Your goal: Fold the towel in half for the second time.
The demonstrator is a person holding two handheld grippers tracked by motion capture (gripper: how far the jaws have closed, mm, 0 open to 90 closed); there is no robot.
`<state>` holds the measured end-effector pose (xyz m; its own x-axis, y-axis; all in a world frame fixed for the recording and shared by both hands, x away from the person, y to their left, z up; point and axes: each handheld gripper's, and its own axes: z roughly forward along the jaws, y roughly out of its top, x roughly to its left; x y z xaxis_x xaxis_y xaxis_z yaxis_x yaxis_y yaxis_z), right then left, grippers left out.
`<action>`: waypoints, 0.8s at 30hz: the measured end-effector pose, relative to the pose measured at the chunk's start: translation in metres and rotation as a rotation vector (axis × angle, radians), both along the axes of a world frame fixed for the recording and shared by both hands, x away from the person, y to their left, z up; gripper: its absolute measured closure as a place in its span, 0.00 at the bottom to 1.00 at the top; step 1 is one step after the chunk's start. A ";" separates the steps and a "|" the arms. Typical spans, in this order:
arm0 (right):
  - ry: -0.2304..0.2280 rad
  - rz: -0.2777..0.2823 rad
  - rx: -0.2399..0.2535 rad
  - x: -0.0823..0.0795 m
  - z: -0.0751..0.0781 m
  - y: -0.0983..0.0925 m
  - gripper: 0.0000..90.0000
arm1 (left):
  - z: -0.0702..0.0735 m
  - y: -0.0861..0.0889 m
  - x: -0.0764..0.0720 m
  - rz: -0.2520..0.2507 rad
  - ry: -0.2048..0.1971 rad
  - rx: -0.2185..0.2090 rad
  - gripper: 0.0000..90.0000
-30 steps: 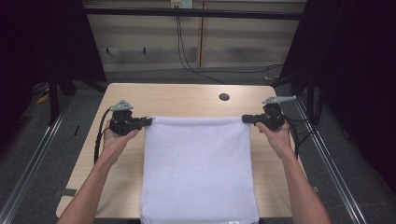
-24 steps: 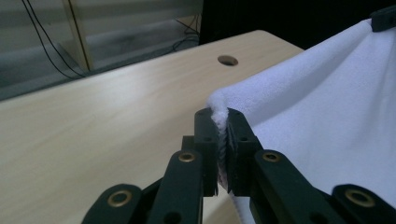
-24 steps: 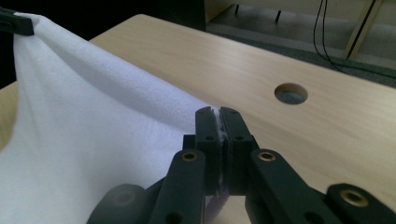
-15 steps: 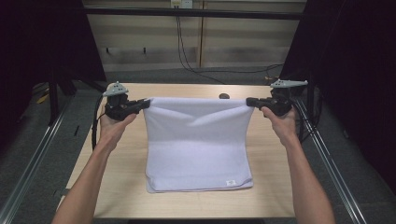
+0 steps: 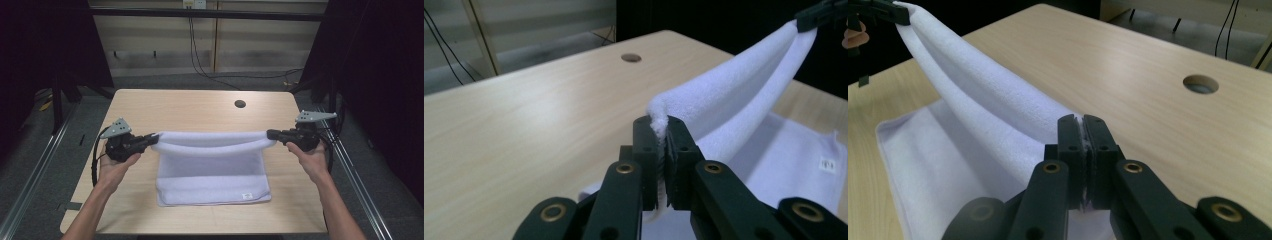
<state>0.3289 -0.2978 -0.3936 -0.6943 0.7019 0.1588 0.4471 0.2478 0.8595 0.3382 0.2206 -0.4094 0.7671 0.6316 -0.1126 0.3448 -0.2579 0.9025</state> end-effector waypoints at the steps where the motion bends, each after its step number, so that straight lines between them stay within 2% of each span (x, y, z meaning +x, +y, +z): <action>1: 0.012 0.007 0.003 -0.001 -0.004 0.000 0.98 | -0.006 -0.001 0.000 0.000 0.015 0.000 0.95; 2: 0.022 0.008 -0.009 -0.002 -0.009 0.000 0.98 | -0.010 -0.001 0.001 0.001 0.024 0.012 0.95; 5: 0.044 0.013 -0.013 -0.005 -0.021 0.002 0.98 | -0.019 -0.002 -0.002 -0.006 0.044 0.005 0.95; 9: 0.063 0.036 -0.010 -0.019 -0.034 0.003 0.97 | -0.032 0.002 -0.014 -0.005 0.065 -0.023 0.95; 11: 0.064 0.046 -0.001 -0.028 -0.038 0.002 0.97 | -0.033 0.003 -0.019 -0.014 0.063 -0.006 0.95; 13: 0.069 0.066 0.005 -0.036 -0.039 0.003 0.97 | -0.029 0.004 -0.026 -0.032 0.078 -0.016 0.95; 16: 0.057 0.080 0.024 -0.054 -0.037 0.005 0.97 | -0.027 0.006 -0.039 -0.038 0.062 -0.006 0.95; 18: 0.059 0.086 0.024 -0.062 -0.039 0.006 0.97 | -0.032 0.008 -0.048 -0.054 0.078 0.013 0.95; 19: 0.067 0.092 0.014 -0.066 -0.042 0.006 0.97 | -0.036 0.009 -0.053 -0.063 0.091 0.045 0.95; 21: 0.093 0.101 -0.005 -0.072 -0.049 0.007 0.97 | -0.043 0.009 -0.059 -0.078 0.114 0.069 0.93; 24: 0.135 0.119 -0.063 -0.079 -0.061 0.013 0.97 | -0.056 0.007 -0.064 -0.092 0.154 0.111 0.93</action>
